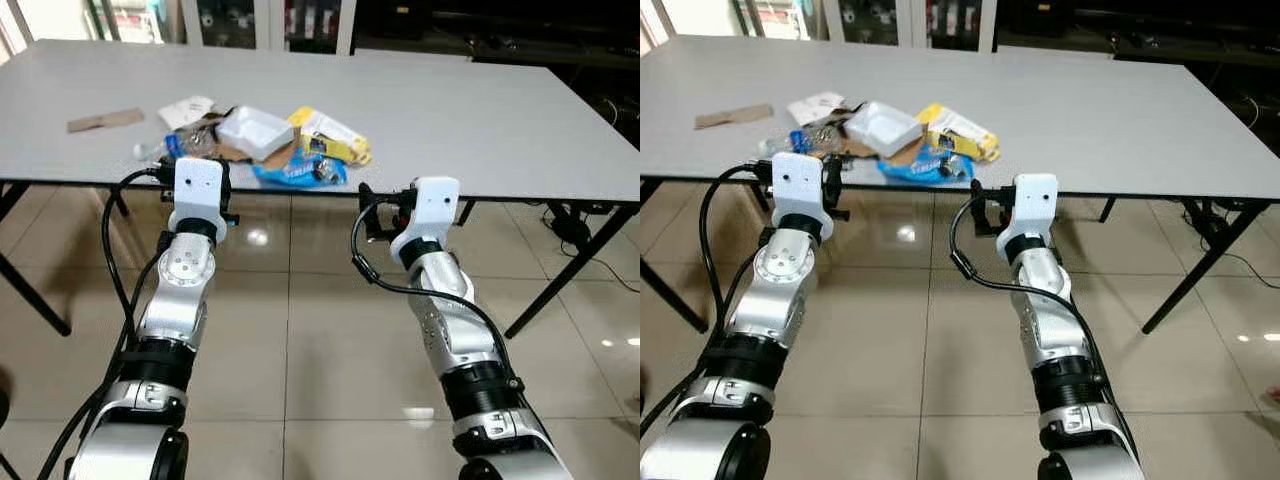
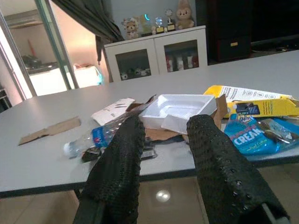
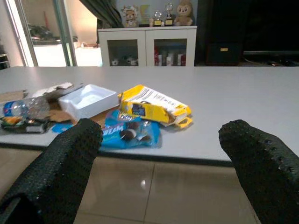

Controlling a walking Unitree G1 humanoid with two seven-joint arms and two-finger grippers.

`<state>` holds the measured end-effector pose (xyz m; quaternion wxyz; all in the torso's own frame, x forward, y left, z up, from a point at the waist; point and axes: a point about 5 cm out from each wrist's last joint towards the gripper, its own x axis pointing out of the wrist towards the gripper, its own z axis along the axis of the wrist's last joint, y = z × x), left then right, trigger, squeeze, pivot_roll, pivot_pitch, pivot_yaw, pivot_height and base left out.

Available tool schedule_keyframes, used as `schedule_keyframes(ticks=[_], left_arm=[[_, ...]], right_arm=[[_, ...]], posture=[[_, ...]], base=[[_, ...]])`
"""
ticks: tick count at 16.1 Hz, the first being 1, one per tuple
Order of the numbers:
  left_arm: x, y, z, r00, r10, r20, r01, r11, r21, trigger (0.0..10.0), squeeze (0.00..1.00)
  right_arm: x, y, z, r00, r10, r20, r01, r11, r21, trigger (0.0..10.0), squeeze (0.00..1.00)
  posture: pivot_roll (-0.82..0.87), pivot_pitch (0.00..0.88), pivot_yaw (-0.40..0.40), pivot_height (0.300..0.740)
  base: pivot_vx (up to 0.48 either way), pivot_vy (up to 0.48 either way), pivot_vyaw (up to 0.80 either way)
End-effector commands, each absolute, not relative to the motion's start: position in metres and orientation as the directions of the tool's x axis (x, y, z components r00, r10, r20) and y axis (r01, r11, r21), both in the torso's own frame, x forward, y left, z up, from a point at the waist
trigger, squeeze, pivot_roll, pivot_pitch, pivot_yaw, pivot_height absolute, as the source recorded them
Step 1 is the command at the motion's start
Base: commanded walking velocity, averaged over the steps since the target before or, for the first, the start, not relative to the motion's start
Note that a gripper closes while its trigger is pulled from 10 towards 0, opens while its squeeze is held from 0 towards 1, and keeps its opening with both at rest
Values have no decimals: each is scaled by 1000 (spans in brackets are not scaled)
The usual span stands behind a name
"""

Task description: Picking trash to rubbish bin

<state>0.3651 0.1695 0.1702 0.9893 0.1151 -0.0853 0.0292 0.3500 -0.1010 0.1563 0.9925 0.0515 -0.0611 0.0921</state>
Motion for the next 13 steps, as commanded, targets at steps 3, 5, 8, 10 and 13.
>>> schedule_keyframes(ticks=[3,5,8,10,13], left_arm=[[366,164,175,982,26,185,-66,975,214,10000,0],[367,164,177,981,24,191,-66,975,214,10000,0],[367,164,178,980,21,196,-64,975,215,10000,0],[367,163,180,979,20,201,-63,975,213,10000,0],[367,162,181,979,15,205,-60,975,212,10000,0]], right_arm=[[353,-102,163,976,165,139,-179,979,97,10000,0],[353,-101,163,976,168,138,-183,978,98,10000,0],[353,-100,163,976,171,139,-185,978,99,10000,0],[354,-100,163,975,171,139,-186,977,101,10000,0],[354,-99,164,975,172,143,-188,977,105,10000,0]], posture=[[-10,55,-63,740],[-13,55,-62,740],[-12,53,-61,740],[-10,50,-58,740],[-9,51,-57,740]], base=[[424,0,0],[433,0,0],[439,0,0],[465,0,0],[467,0,0]])
